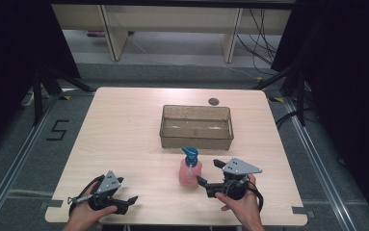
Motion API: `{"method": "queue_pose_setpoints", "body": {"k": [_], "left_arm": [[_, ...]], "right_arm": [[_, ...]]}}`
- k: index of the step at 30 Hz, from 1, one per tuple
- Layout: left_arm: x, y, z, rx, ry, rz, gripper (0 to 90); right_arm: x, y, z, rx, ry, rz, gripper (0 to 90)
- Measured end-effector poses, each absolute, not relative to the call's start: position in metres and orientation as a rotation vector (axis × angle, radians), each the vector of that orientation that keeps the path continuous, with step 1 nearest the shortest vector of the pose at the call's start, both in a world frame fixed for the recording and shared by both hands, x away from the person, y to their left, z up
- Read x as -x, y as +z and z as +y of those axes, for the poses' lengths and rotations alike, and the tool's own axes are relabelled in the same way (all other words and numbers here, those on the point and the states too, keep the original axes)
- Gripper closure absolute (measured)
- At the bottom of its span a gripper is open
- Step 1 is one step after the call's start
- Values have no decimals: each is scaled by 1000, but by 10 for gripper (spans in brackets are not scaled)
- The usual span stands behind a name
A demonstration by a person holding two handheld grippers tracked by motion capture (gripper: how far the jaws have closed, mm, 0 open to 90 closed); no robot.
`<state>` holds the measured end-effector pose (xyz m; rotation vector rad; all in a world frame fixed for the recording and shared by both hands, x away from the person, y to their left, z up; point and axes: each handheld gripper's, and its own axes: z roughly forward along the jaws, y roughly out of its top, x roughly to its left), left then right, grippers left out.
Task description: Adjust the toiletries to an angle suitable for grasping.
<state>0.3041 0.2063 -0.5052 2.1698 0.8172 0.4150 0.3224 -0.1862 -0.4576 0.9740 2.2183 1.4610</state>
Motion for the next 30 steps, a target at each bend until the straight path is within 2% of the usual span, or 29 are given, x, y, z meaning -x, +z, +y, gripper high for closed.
{"method": "queue_pose_setpoints", "body": {"k": [30], "left_arm": [[-304,-505,206,-2166,400,830,154]], "right_arm": [[-334,-452,-162,-917,1464,2241,154]]}}
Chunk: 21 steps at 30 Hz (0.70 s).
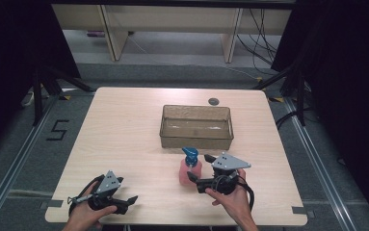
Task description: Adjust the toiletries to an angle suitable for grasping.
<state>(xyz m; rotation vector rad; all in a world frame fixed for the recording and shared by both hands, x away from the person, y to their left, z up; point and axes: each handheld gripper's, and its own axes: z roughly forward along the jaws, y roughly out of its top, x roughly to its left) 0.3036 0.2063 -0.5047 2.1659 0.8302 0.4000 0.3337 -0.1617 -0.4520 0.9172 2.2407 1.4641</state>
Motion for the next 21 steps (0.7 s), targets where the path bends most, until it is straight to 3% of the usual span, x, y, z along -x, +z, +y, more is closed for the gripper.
{"method": "queue_pose_setpoints", "body": {"k": [21], "left_arm": [[-305,-507,205,-2148,407,843,154]], "right_arm": [[-345,-452,-153,-902,1463,2220,189]]}}
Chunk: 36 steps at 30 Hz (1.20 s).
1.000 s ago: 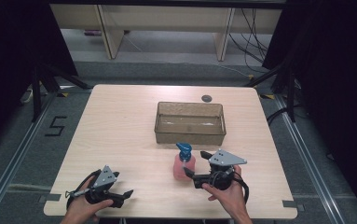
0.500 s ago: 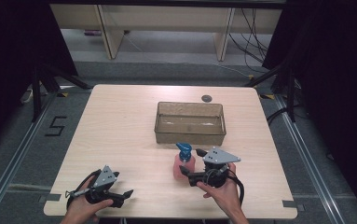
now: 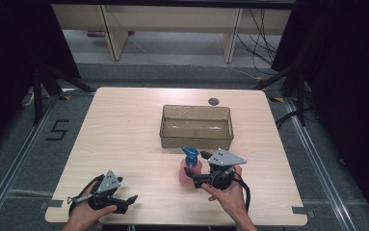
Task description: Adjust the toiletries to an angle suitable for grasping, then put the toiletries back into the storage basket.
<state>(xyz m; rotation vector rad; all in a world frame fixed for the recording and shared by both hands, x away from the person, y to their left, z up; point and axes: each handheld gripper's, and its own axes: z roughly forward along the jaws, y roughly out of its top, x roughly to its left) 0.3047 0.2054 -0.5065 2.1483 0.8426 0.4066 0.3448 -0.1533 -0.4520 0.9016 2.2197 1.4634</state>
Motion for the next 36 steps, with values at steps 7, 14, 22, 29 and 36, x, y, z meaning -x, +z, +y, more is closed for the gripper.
{"method": "queue_pose_setpoints", "body": {"k": [7,14,22,29,36], "left_arm": [[-307,-506,207,-2176,432,833,154],[-308,-506,205,-2169,409,845,154],[-307,-506,206,-2171,407,840,154],[-308,-505,207,-2178,426,825,154],[-308,-505,206,-2176,421,823,154]], "right_arm": [[-349,-453,-153,-884,1478,2214,228],[-352,-453,-150,-877,1479,2225,261],[-354,-453,-144,-884,1497,2237,294],[-357,-453,-140,-864,1480,2240,349],[-358,-455,-140,-900,1480,2243,423]]}}
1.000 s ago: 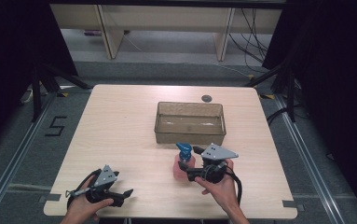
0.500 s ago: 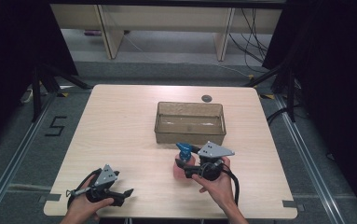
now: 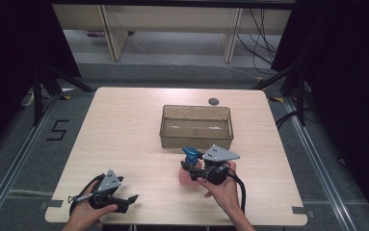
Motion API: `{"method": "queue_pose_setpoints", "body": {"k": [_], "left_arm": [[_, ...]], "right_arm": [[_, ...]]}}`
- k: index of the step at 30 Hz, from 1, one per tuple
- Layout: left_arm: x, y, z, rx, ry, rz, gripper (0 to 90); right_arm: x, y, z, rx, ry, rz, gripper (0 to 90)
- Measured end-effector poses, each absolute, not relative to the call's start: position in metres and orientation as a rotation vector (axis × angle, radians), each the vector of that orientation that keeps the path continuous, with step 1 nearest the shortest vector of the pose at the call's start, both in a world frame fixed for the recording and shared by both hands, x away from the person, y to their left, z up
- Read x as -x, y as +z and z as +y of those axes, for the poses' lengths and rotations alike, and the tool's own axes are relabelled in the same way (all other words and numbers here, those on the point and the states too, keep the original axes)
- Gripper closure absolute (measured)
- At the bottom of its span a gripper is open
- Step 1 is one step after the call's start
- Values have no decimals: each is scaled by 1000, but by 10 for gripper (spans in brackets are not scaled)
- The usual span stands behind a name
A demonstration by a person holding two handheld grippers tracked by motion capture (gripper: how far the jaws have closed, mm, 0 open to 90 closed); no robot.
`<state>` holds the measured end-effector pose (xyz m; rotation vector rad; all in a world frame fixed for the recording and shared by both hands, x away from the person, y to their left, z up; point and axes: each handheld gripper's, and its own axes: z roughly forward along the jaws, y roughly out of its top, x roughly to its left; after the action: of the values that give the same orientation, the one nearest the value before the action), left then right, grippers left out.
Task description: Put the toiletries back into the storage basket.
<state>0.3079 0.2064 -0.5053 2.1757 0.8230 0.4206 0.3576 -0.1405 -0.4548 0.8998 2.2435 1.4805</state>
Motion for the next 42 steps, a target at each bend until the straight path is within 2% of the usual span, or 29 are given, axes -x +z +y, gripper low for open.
{"method": "queue_pose_setpoints", "body": {"k": [10,16,21,23,35,37,42], "left_arm": [[-308,-505,206,-2178,423,823,154],[-305,-505,205,-2167,398,822,154],[-306,-503,207,-2178,425,803,154],[-303,-504,204,-2152,395,832,154],[-303,-505,204,-2148,393,833,154],[-306,-503,207,-2180,430,800,154],[-303,-505,204,-2146,391,837,154]], "right_arm": [[-355,-456,-139,-955,1479,2242,465],[-351,-450,-135,-853,1394,2205,530],[-350,-449,-133,-846,1368,2181,533],[-350,-448,-133,-858,1370,2206,534],[-352,-443,-132,-865,1381,2206,534],[-353,-441,-134,-855,1375,2210,534],[-355,-440,-134,-863,1401,2195,534]]}}
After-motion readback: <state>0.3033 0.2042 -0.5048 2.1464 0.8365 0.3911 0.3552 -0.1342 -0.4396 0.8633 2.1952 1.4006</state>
